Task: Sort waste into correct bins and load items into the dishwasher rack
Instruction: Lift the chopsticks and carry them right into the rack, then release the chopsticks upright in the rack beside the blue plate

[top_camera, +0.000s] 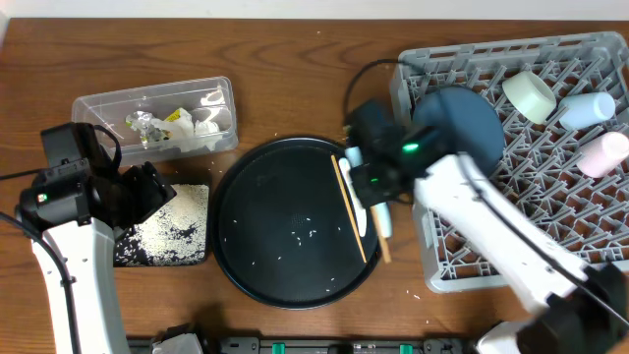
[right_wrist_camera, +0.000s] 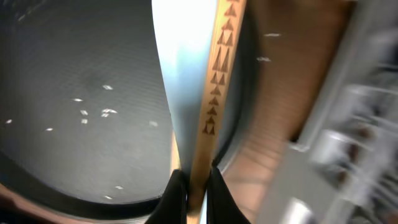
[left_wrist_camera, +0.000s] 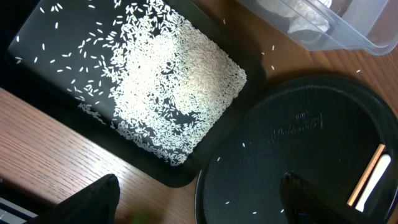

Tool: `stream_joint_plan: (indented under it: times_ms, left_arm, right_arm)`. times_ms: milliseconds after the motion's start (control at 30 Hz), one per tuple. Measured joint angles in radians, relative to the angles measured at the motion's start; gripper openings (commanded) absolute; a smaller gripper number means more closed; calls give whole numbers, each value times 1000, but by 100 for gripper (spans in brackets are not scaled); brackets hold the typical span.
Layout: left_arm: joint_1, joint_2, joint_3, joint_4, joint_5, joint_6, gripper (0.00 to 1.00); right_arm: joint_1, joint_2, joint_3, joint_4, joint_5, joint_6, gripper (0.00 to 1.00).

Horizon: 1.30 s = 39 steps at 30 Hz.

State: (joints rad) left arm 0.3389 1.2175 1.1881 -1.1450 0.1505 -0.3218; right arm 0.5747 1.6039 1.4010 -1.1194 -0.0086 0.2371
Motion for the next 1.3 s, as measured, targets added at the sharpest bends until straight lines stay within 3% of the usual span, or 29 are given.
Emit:
stream_joint_plan:
  times_ms: [200,500,733,1067,1133,1233,1300]
  left_arm:
    - [0,0,0,0,0,0,83]
    - [0,0,0,0,0,0,84]
    - [0,0,0,0,0,0,84]
    - [0,0,0,0,0,0,83]
    - [0,0,0,0,0,0,83]
    - [0,0,0,0,0,0,83]
    - [0,0,0,0,0,0,83]
  right_arm:
    - [-240,-112,0,-41,48,-117,7]
    - [-549,-124,0,21,200,-353,1]
    - [-649,-65,0,100,238,-491,2]
    - [-700,93,0,143,259,-547,5]
    - [-701,117,0,150,260,-549,11]
    - [-701,142,0,153,260,-557,38]
    - [-701,150,0,153,259,-556,43]
